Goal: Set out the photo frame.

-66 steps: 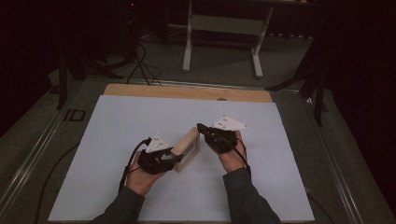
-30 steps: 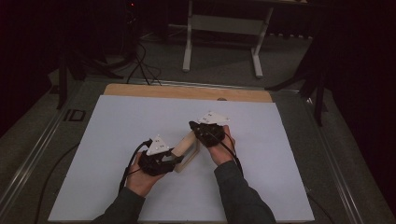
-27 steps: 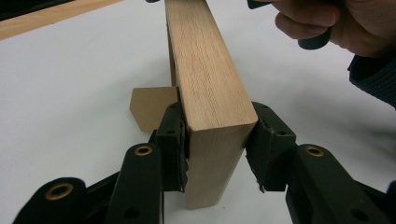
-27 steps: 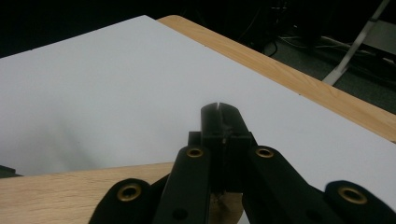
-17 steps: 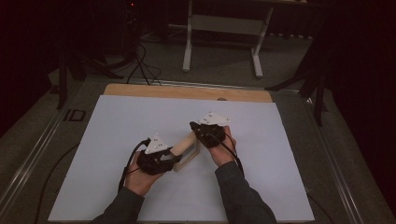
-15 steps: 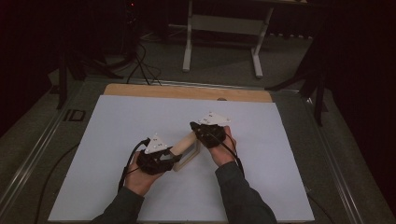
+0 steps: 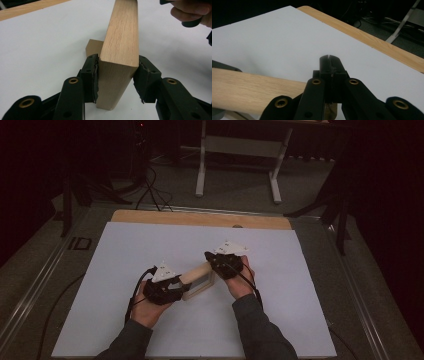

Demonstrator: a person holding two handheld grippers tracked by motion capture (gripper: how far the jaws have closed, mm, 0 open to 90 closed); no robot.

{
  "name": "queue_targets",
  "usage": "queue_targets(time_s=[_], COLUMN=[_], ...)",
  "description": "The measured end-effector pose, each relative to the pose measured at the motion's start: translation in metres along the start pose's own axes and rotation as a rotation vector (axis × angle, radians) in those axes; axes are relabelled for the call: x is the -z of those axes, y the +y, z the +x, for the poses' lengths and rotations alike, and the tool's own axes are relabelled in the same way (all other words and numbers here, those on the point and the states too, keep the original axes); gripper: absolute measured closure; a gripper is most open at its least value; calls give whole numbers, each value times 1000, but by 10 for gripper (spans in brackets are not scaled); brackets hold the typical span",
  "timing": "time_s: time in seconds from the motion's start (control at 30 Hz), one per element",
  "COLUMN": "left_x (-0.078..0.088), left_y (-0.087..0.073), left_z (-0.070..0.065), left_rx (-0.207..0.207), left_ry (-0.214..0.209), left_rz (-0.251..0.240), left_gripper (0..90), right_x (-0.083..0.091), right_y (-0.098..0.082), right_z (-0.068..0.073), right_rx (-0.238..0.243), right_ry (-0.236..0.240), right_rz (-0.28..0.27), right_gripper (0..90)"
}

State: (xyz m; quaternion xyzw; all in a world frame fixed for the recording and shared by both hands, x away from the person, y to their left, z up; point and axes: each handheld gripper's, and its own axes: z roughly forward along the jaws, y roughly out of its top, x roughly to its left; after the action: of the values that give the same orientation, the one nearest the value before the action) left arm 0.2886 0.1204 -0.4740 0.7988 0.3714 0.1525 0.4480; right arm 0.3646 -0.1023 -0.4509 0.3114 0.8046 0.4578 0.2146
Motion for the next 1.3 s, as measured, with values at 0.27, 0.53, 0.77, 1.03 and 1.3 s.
queue_targets(time_s=[0.27, 0.53, 0.77, 1.03, 1.3], left_x=[0, -1, -3, -3, -3], left_y=[-1, -2, -3, -3, -3], left_z=[6, 7, 12, 13, 13], left_rx=[6, 4, 40, 38, 38], left_ry=[18, 39, 56, 55, 54], left_rz=[-2, 6, 9, 5, 5], left_gripper=[553, 553, 564, 564, 563], right_x=[4, 7, 10, 10, 25], right_y=[-1, -5, -7, -7, -5], right_z=[1, 0, 0, 0, -2], right_rx=[10, 4, 2, 4, -10], right_ry=[-4, 3, 6, 2, 22], right_rz=[6, -7, -13, -12, -53], right_gripper=[899, 899, 898, 895, 794])
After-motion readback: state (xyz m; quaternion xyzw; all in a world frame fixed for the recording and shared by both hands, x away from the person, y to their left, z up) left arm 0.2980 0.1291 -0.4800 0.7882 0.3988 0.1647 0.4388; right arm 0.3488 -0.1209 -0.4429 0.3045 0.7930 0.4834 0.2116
